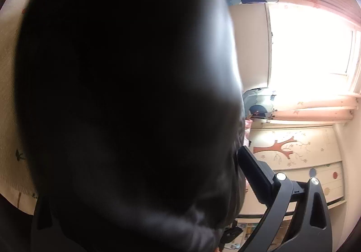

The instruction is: Fold large clothes

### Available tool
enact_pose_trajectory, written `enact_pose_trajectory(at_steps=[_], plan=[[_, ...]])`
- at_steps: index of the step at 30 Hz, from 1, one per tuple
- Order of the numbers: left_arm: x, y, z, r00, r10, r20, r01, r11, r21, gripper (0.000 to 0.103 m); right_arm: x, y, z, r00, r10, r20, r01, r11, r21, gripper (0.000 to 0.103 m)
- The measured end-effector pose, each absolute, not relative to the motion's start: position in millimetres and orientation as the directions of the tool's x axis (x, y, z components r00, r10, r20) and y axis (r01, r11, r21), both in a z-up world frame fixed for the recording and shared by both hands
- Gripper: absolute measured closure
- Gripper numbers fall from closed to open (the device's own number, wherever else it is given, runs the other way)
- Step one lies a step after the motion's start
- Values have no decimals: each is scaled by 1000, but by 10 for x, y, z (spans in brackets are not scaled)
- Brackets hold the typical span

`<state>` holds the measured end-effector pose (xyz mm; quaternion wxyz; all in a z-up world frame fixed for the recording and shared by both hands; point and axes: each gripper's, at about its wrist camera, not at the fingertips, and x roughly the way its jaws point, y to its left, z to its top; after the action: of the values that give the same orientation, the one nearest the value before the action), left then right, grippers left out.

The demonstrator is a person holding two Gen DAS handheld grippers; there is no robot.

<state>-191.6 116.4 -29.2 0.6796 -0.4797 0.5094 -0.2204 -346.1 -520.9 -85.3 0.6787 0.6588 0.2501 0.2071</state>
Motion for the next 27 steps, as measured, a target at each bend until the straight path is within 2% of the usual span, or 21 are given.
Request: enact_pose_trajectory(at_steps=[2,3,4,5,6,8,9,11,14,15,16,17,18,20,23,25,27], plan=[[-1918,1132,-263,390,-771,-504,-181,472,-863,9,-3455,-5183,-805,774,624,-110,62,98,993,8],[-1927,1131,-255,403,-757,-514,-184,483,-856,16,-3443,-5171,-768,775,619,-127,66,120,991,10],[-1930,1133,-251,410,-752,-515,-184,485,-855,22,-3440,-5168,-715,784,606,-136,62,142,988,26],[-1928,1134,-233,419,-747,-516,-176,491,-853,39,-3430,-5176,-653,792,591,-155,66,169,983,52],[-1920,1135,-192,423,-748,-512,-160,494,-854,54,-3433,-5181,-598,797,578,-175,76,192,978,63],[-1909,1134,11,441,-747,-497,-89,515,-853,68,-3424,-5161,-340,812,543,-215,59,289,956,72],[-1920,1128,154,457,-740,-493,-43,536,-843,74,-3453,-5127,-200,816,529,-233,45,344,938,73],[-1981,1135,411,495,-731,-470,41,560,-827,78,-3496,-5016,134,829,502,-245,-17,461,887,76],[-2115,1222,509,514,-732,-447,88,564,-821,78,-3555,-4836,186,828,503,-250,-36,492,870,76],[-2128,1228,432,498,-733,-464,85,573,-815,74,-3559,-4824,92,818,503,-281,-13,504,864,76],[-2118,1237,249,462,-738,-492,65,581,-811,72,-3537,-4838,-94,794,497,-350,44,527,849,75],[-2107,1264,97,438,-740,-511,26,578,-815,64,-3519,-4890,-300,764,511,-393,96,513,853,70],[-2101,1334,-89,420,-752,-509,-37,546,-837,53,-3548,-4967,-566,745,544,-386,139,439,888,64],[-2132,1542,-315,454,-771,-445,-119,443,-889,47,-3724,-5107,-659,768,530,-359,154,391,907,54],[-2091,1662,-353,492,-753,-436,-142,425,-894,34,-4094,-5322,-401,844,373,-386,196,455,869,45],[-2002,1635,-376,493,-748,-443,-155,426,-891,28,-4211,-5360,-45,880,232,-414,223,568,792,43],[-1917,1544,-365,501,-735,-457,-157,442,-883,20,-3994,-5189,438,895,180,-408,177,695,696,36]])
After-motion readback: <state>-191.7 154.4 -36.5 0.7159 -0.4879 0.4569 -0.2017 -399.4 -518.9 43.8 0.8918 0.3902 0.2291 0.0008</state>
